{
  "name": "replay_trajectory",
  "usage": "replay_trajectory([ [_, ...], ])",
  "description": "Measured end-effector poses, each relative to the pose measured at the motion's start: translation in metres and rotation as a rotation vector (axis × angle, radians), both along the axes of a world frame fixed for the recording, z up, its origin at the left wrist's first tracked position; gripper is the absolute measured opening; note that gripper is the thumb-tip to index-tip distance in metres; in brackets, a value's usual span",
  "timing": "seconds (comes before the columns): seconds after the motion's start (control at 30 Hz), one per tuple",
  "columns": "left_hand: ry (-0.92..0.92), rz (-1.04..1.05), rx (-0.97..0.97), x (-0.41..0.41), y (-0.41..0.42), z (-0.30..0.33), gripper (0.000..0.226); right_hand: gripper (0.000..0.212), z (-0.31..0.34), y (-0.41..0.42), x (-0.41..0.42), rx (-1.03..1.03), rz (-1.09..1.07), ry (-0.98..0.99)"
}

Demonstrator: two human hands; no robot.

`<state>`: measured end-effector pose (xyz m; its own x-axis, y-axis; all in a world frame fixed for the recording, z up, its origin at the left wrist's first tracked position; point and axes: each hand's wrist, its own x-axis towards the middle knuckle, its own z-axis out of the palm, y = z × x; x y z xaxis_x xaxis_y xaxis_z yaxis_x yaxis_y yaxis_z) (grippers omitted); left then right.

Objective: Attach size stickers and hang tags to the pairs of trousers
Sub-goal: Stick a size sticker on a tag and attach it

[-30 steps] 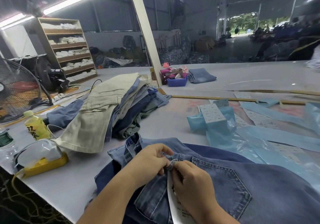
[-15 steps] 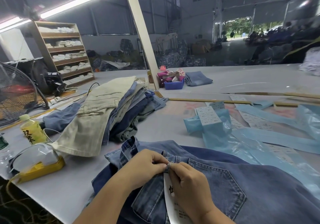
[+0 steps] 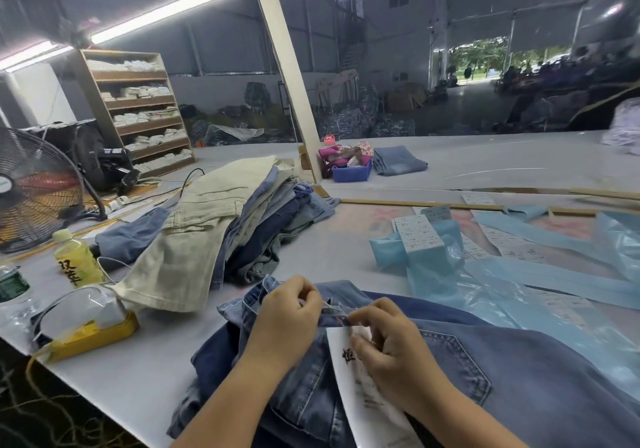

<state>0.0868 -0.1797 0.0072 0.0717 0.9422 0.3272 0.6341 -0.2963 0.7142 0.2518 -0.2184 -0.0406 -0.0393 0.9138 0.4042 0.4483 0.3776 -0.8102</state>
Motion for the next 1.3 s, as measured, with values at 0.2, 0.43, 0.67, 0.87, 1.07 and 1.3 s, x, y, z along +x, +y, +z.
replay_trajectory([
  [0.2, -0.246, 0.017, -0.023, 0.011, -0.005, 0.000, 0.018, 0.019, 0.001, -0.010, 0.017, -0.125, -0.060, -0.087],
  [0.43, -0.293, -0.166, -0.073, 0.023, -0.014, -0.004, 0.016, 0.011, 0.014, -0.017, 0.029, -0.355, 0.104, 0.257],
  [0.67, -0.015, -0.319, 0.040, 0.026, -0.022, -0.010, 0.014, 0.026, 0.013, -0.015, 0.034, -0.462, 0.297, 0.699],
  [0.87, -0.003, -0.338, -0.020, 0.019, -0.024, -0.024, 0.014, 0.014, 0.000, -0.013, 0.032, -0.456, 0.344, 0.748],
  [1.07, -0.037, -0.362, -0.026, 0.015, -0.027, -0.034, 0.012, 0.009, -0.010, -0.012, 0.032, -0.395, 0.348, 0.736],
  [1.3, 0.015, -0.369, 0.059, 0.014, -0.031, -0.043, 0.010, 0.011, -0.017, -0.014, 0.030, -0.377, 0.348, 0.747],
])
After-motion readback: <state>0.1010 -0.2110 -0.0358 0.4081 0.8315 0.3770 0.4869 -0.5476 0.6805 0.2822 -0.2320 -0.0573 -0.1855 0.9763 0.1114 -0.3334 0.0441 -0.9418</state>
